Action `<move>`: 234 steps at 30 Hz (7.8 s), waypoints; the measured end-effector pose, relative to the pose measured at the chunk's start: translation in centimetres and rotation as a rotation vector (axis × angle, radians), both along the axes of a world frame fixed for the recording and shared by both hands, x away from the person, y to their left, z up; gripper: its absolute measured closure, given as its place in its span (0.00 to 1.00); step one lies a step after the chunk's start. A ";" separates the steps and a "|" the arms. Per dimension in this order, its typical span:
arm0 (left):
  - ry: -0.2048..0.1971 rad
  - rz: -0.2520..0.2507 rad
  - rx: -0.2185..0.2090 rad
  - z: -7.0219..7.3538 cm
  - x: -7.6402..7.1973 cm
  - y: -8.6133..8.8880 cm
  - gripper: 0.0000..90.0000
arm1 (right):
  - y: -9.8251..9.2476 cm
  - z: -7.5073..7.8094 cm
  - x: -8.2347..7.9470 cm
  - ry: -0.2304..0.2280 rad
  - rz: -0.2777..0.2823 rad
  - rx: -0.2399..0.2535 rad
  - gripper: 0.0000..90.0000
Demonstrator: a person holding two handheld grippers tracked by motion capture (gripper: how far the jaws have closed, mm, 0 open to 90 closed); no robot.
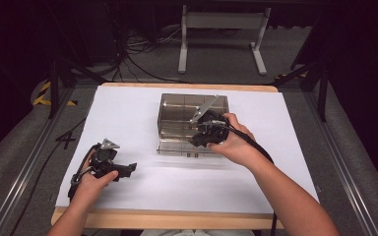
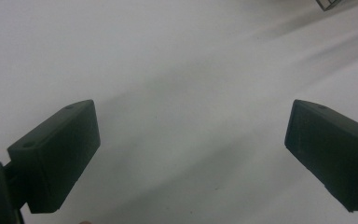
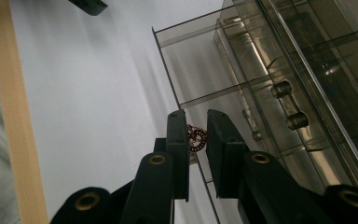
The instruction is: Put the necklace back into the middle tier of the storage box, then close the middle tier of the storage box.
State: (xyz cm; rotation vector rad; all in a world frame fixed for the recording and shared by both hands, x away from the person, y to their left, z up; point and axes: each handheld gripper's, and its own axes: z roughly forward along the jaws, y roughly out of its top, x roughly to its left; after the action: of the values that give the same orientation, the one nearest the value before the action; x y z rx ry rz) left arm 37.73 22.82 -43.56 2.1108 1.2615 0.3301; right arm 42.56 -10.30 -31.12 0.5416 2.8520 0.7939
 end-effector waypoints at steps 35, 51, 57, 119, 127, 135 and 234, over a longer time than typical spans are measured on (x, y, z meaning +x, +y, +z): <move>-0.001 -0.003 0.000 0.0 0.0 0.1 0.04 | 0.4 -2.6 3.0 0.007 -0.103 -0.040 0.88; -0.001 -0.004 0.001 0.0 0.0 0.1 0.04 | 0.6 -4.4 3.4 0.032 -0.110 -0.085 0.88; 0.000 -0.004 0.000 0.0 0.0 0.1 0.04 | 0.7 -4.8 3.5 0.038 -0.107 -0.098 0.88; 0.002 -0.011 0.000 -0.1 0.1 -0.1 0.04 | -0.2 -4.0 -0.9 0.043 0.089 -0.077 1.00; 0.002 -0.010 0.000 -0.1 0.1 -0.1 0.04 | -0.5 -4.8 -1.3 0.075 0.100 -0.095 1.00; 0.003 -0.008 0.000 -0.1 0.1 -0.1 0.04 | -0.4 -5.8 -1.5 0.090 0.120 -0.120 1.00; 0.000 -0.007 0.008 -0.1 -0.6 0.0 0.04 | -1.5 -7.2 3.5 -0.061 -0.141 -0.098 1.00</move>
State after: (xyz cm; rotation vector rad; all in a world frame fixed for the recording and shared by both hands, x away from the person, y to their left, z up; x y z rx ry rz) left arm 37.17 22.86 -43.65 2.1213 1.2546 0.3333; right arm 46.10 -11.76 -38.36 0.6830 2.7435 0.6321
